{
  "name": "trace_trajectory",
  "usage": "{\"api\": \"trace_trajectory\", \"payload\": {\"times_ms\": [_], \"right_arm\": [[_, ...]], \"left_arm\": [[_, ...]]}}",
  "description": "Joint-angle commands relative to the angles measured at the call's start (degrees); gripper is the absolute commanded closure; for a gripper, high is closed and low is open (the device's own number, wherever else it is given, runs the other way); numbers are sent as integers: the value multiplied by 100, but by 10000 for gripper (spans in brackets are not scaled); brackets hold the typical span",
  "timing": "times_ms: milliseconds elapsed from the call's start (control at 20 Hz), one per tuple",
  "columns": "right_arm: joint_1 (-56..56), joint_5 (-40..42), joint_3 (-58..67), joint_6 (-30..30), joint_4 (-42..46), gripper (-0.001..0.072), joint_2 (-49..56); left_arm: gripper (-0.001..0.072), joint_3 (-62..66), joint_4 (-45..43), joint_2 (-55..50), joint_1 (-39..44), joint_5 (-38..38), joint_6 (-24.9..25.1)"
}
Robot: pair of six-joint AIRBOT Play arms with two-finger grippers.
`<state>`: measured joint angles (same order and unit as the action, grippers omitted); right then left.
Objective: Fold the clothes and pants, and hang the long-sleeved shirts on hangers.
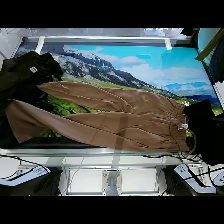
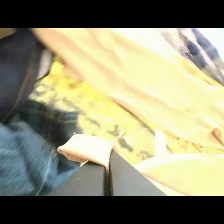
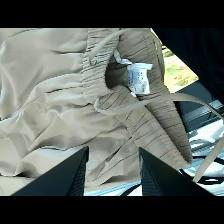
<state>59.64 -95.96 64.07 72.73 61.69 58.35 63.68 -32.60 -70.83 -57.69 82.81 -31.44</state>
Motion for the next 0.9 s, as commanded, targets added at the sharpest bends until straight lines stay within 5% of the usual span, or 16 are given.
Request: {"api": "trace_trajectory", "payload": {"times_ms": [0, 150, 350, 500, 650, 850], "right_arm": [[-4, -4, 7, 33, 17, 348, -2], [-4, 42, 7, 33, 15, 348, -2], [-4, 46, 7, 31, 17, 349, -2], [-2, 87, 7, -24, 28, 348, 0], [-4, 107, 7, -33, 46, 348, -2], [-2, 105, 7, -31, 50, 349, -2]], "left_arm": [[697, 33, 1005, 317, -17, -372, 614], [697, 313, 1941, 529, 157, -1261, 702], [697, 837, 1812, 595, 647, -1145, 710], [697, 828, -131, 673, 525, -859, 498], [697, 597, -2673, 673, 87, -704, -391], [697, 2, -3108, 675, -1147, -669, -780]]}}
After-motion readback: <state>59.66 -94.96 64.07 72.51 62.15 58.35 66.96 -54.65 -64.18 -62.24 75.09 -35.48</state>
